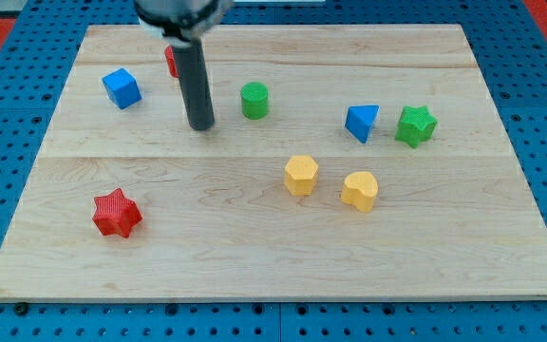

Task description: Push the red star up and right

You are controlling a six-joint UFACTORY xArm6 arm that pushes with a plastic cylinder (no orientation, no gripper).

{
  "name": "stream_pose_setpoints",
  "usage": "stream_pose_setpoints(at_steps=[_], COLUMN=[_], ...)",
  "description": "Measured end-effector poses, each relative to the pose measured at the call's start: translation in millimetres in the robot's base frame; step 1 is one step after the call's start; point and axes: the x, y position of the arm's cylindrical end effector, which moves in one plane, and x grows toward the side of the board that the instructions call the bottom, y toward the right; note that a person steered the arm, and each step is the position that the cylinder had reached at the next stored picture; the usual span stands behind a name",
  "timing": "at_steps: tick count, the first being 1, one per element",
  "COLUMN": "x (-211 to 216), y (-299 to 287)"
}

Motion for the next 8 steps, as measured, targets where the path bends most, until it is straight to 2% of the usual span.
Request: stream_pose_setpoints(at_steps=[1,2,3,6,8], x=[74,150,197,148,121], y=[28,24,-9,-106,-95])
